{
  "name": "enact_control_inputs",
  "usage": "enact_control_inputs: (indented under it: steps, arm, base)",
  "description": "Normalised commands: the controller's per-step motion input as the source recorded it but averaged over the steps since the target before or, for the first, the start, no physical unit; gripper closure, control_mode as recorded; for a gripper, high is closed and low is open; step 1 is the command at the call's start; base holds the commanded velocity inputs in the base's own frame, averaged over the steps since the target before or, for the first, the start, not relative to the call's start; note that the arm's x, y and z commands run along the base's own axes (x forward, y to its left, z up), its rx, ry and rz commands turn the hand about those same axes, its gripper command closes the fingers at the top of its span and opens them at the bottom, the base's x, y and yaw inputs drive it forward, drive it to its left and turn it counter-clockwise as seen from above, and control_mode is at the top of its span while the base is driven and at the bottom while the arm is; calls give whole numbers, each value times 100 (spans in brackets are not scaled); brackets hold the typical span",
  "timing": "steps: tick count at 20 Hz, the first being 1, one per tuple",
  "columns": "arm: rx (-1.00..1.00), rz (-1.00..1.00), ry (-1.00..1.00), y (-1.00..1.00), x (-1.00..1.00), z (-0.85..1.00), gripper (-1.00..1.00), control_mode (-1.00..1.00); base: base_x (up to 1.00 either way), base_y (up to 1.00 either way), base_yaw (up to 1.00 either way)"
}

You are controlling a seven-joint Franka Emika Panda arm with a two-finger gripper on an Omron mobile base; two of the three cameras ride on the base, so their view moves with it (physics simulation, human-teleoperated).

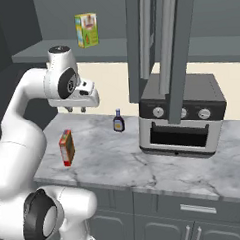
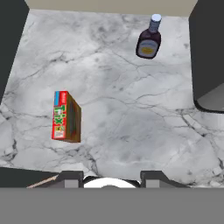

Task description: Pick the cereal and cereal from the counter and place them in the cabinets closest to them.

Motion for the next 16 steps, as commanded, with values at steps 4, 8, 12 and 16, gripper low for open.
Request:
enact_control_inputs:
  steps: [4, 8, 12, 16]
  arm:
    - [0, 0, 0, 7, 0, 0, -100, -100]
    - [0, 0, 0, 13, -3, 0, -100, -100]
    - [0, 0, 0, 10, -12, 0, -100, -100]
    - [0, 0, 0, 0, -25, 0, -100, -100]
  base:
    - [0, 0, 0]
    - [0, 0, 0]
    - [0, 0, 0]
    - [0, 0, 0]
